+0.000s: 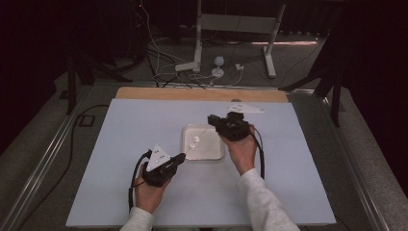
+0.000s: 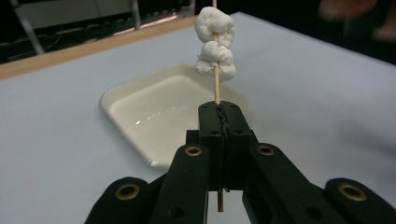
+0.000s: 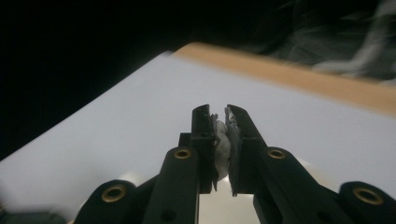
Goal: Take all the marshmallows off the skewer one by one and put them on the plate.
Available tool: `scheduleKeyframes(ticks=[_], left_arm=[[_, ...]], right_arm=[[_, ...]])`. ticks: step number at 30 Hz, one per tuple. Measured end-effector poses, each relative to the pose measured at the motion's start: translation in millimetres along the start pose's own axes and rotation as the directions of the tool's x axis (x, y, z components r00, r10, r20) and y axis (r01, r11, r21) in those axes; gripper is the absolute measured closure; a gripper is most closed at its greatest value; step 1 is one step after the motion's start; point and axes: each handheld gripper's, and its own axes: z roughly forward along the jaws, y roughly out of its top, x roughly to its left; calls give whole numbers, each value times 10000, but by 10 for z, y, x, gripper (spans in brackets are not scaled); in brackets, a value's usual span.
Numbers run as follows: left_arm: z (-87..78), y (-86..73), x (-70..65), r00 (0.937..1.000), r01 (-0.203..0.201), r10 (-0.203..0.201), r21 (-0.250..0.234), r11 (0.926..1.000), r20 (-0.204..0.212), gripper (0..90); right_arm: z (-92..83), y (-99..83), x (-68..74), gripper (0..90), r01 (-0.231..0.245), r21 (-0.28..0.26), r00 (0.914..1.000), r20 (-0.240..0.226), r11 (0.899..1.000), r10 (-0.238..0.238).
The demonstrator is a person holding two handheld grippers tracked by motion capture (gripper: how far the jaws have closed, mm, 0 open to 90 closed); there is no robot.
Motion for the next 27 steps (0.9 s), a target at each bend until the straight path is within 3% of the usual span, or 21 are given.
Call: scheduleKeyframes(ticks=[3,7,10,15,22,23,24,26,27], left_arm=[[-32,-21,91,9985,547,-546,-282,9981,40,900],[-51,-5,110,9973,716,-722,-460,9964,-111,900],[-56,-14,131,9959,876,-885,-496,9949,-170,900],[-60,-28,167,9940,1052,-1066,-504,9932,-242,900],[-41,-32,166,9942,1037,-1050,-465,9935,-245,900],[-38,-32,166,9943,1021,-1033,-443,9938,-246,900],[-37,-33,166,9944,1014,-1025,-420,9940,-247,900],[-29,-35,165,9943,1019,-1030,-409,9940,-257,900],[-26,-37,167,9943,1021,-1032,-398,9940,-257,900]], right_arm=[[-69,37,-88,830,-44,120,9997,-223,9999,47],[-67,-14,-122,821,206,482,9994,-301,9986,-192],[44,-113,-124,813,126,834,9988,-483,9964,-85],[252,-306,-127,807,75,1486,9996,-282,9889,-34],[384,-450,-158,782,76,2173,10000,17,9761,-81],[399,-467,-167,748,18,2250,10000,69,9744,-35],[434,-493,-186,587,-48,2441,10000,85,9697,28],[461,-509,-191,421,-32,2611,9994,352,9653,-62],[461,-509,-191,421,-32,2611,9994,352,9653,-62]])
